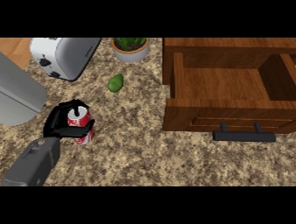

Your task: Pick up the can, place it into the drawer and close the drawer

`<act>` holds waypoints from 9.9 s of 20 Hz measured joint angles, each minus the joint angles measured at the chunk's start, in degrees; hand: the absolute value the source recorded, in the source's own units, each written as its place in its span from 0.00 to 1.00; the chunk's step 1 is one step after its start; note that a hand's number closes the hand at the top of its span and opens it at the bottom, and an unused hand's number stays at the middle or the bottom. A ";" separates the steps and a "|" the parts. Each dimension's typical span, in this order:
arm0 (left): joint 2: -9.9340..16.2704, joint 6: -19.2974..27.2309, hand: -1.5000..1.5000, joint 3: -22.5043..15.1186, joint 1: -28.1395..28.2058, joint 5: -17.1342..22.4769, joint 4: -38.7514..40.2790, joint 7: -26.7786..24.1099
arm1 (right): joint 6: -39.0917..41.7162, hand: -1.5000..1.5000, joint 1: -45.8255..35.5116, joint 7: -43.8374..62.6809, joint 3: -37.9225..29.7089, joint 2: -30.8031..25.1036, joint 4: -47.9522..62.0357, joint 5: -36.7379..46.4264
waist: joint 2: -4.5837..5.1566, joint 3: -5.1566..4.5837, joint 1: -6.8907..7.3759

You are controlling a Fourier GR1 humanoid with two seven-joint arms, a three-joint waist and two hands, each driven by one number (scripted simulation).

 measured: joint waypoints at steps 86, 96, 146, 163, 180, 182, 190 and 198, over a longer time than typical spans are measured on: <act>-14.81 49.10 0.00 -35.58 -51.40 15.83 -2.55 40.70 | 1.87 0.00 -10.54 3.52 -0.02 0.09 2.59 2.03 | 2.27 0.07 -8.27; -14.81 54.19 0.00 -39.01 -49.61 18.44 -2.32 39.68 | 1.49 0.00 -11.34 3.54 0.94 0.37 2.30 3.07 | 2.35 0.07 -8.94; -4.18 59.04 0.00 -39.38 -45.44 23.99 -21.86 47.05 | -22.38 0.00 -30.11 -8.70 18.19 -6.04 39.22 68.50 | -0.23 -0.67 0.28; 8.45 57.81 0.00 -40.41 -35.18 20.91 -41.52 56.67 | -40.35 0.00 -50.49 -11.20 10.04 -6.39 71.43 76.22 | -0.23 -1.13 2.24; 13.63 57.75 0.00 -39.94 -23.00 17.25 -53.99 57.67 | -53.11 0.00 -70.79 -10.39 2.66 -6.64 100.27 77.02 | 1.03 -0.20 2.43; 14.47 56.95 0.00 -39.42 -21.88 17.32 -55.28 57.46 | -52.90 0.00 -73.00 -9.94 2.27 -7.42 102.31 77.30 | 1.21 -0.22 2.77; 15.32 56.29 0.00 -39.11 -17.59 16.19 -58.70 56.70 | -50.70 0.00 -79.01 -10.70 1.04 -9.38 109.18 77.57 | 2.08 -0.01 3.27; 16.27 55.80 0.00 -38.18 -16.17 15.45 -60.25 56.92 | -48.30 0.00 -80.92 -18.87 -3.32 -9.12 110.53 72.65 | 2.44 0.17 2.61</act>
